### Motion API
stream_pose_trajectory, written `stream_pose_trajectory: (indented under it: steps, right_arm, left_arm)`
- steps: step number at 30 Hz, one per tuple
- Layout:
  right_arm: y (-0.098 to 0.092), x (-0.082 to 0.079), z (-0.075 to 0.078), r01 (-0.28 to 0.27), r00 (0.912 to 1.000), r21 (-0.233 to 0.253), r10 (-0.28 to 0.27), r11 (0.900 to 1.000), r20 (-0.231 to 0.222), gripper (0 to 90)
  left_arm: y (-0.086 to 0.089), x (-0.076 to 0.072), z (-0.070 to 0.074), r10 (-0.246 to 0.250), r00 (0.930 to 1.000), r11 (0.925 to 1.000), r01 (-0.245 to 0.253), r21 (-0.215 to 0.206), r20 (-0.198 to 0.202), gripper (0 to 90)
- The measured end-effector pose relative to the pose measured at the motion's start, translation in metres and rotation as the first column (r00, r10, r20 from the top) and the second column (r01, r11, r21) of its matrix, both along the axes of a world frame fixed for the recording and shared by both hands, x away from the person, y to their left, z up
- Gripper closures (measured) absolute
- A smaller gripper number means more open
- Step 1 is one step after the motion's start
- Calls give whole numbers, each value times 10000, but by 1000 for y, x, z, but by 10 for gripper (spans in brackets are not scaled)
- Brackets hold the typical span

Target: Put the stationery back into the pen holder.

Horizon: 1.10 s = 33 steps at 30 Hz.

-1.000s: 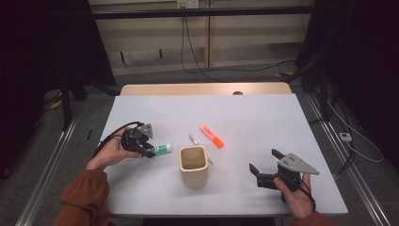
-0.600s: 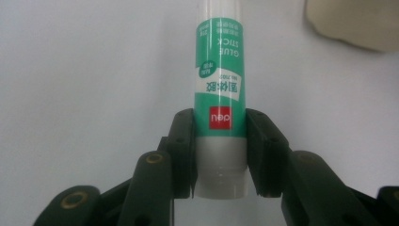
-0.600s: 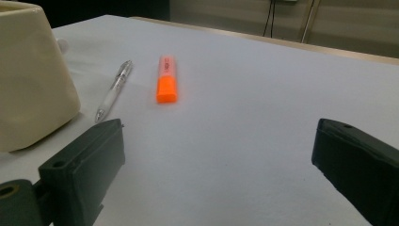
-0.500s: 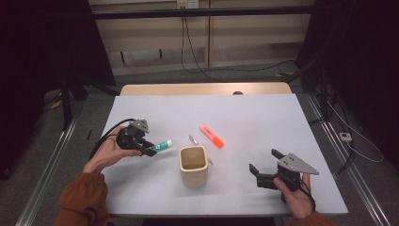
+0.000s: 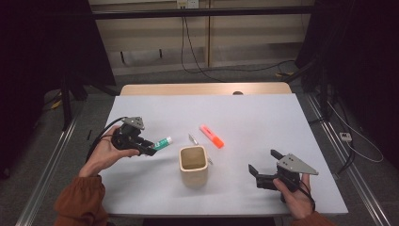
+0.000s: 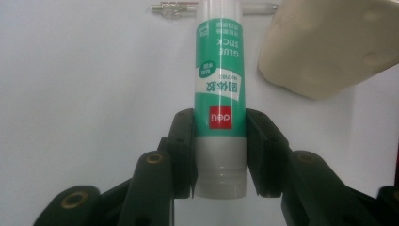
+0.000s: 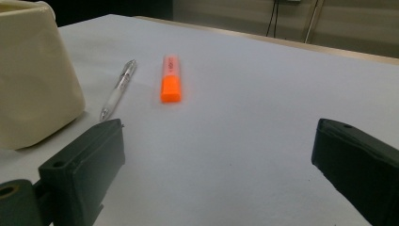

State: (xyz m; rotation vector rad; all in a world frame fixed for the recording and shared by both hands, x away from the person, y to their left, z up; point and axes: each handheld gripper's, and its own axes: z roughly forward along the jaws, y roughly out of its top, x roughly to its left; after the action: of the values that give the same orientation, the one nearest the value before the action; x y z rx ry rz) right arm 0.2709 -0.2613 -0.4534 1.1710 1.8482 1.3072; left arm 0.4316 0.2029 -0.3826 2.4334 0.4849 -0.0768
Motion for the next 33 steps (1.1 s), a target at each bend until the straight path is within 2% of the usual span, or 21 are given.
stream_pose_trajectory:
  steps: [3,5,6,7,8,10,12,14,20,22,23,25,26,29,31,33]
  right_arm:
    - [1,0,0,-45,10000,-13,45,10000,7,25]
    - [2,-1,1,-100,9999,-41,100,9999,29,25]
    - [2,-1,1,-180,9998,-51,180,9998,27,25]
    - [3,-1,1,-248,9997,-82,249,9997,31,25]
    - [3,-1,2,-260,9997,-102,260,9996,3,25]
    - [4,-1,2,-281,9996,-49,281,9996,10,25]
    - [5,0,3,-271,9996,-1,271,9996,15,24]
    - [7,0,5,-300,9995,133,298,9995,125,25]
    - [16,0,15,-423,9973,-16,423,9991,606,29]
    - [19,1,20,-472,9963,-29,473,9989,714,32]
    - [22,2,23,-526,9958,16,523,9986,745,32]
    - [27,4,29,-611,9948,13,608,9981,819,34]
    - [30,5,32,-751,9935,-26,750,9972,851,34]
    - [42,8,40,-1188,9876,-232,1206,9926,1010,33]
    - [49,10,45,-1450,9825,-393,1486,9886,1127,32]
    - [55,13,49,-1674,9768,-666,1746,9836,1239,35]
  left_arm:
    - [1,-4,6,58,10000,9999,-58,-114,-13,656]
    - [1,-8,11,70,9999,10000,-69,-38,144,656]
    - [0,-10,13,113,9999,9997,-113,-228,25,656]
    - [0,-12,17,164,9996,9999,-165,32,246,656]
    - [0,-14,19,84,9999,9997,-81,-223,110,656]
    - [-1,-17,24,-12,9998,9999,15,-162,173,656]
    - [-2,-20,29,6,9997,9996,1,-286,234,656]
    - [-2,-23,34,-66,9997,9992,76,-405,242,656]
    - [-6,-29,46,-85,9996,9988,99,-488,280,656]
    - [-8,-30,50,-224,9990,9992,236,-308,377,656]
    - [-10,-31,51,-179,9990,9986,198,-483,412,657]
    - [-14,-33,55,-206,9984,9986,231,-484,524,657]
    - [-16,-32,57,-326,9977,9985,351,-415,599,656]
    - [-25,-34,63,-410,9975,9974,443,-565,574,656]
    - [-32,-35,67,-564,9961,9978,586,-321,677,656]
    - [-39,-35,70,-814,9947,9958,838,-374,627,656]
